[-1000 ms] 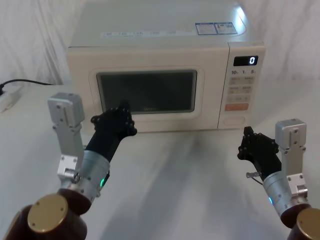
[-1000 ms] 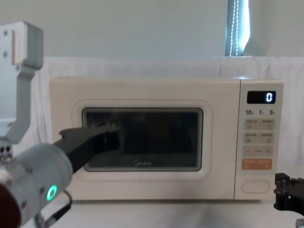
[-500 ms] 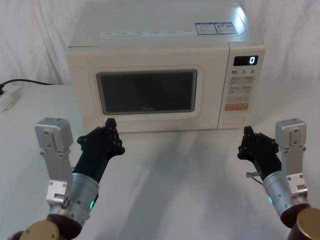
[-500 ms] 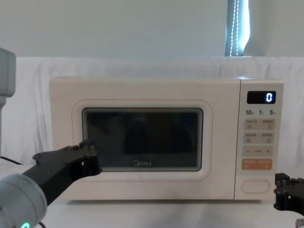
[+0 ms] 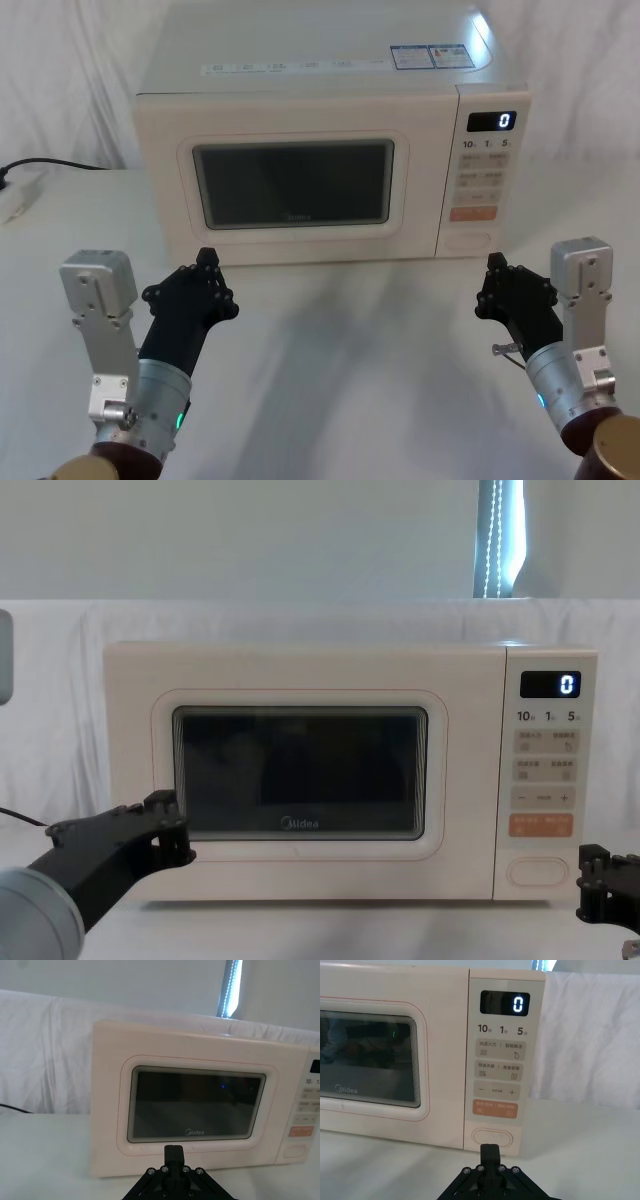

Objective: Press the button to open the microwave door with one hand; close the microwave door with the other hand.

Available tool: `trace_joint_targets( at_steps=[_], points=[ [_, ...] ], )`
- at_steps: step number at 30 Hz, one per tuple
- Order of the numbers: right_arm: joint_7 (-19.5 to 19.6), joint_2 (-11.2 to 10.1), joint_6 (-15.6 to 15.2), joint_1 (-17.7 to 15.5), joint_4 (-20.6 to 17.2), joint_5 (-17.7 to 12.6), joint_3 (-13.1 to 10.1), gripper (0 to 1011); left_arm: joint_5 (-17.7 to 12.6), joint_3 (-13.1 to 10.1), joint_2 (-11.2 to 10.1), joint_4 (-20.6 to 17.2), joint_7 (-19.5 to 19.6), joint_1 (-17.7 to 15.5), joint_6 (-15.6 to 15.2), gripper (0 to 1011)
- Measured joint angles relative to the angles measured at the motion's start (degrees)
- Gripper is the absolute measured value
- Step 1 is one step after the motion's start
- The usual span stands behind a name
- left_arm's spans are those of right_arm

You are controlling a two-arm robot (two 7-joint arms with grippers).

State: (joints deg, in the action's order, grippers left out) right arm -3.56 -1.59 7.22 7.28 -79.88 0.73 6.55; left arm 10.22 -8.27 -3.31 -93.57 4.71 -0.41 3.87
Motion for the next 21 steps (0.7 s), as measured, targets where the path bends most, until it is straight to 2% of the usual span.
trace_joint_targets(
  at_steps=[13,21],
  points=[
    [0.0,0.0,0.0,0.0,0.0,0.0,0.0,0,-2.4,0.6,1.4,0.5,-1.0,0.5,0.3,0],
    [0.0,0.0,0.0,0.0,0.0,0.0,0.0,0,-2.3,0.6,1.3,0.5,-1.0,0.4,0.3,0]
  ],
)
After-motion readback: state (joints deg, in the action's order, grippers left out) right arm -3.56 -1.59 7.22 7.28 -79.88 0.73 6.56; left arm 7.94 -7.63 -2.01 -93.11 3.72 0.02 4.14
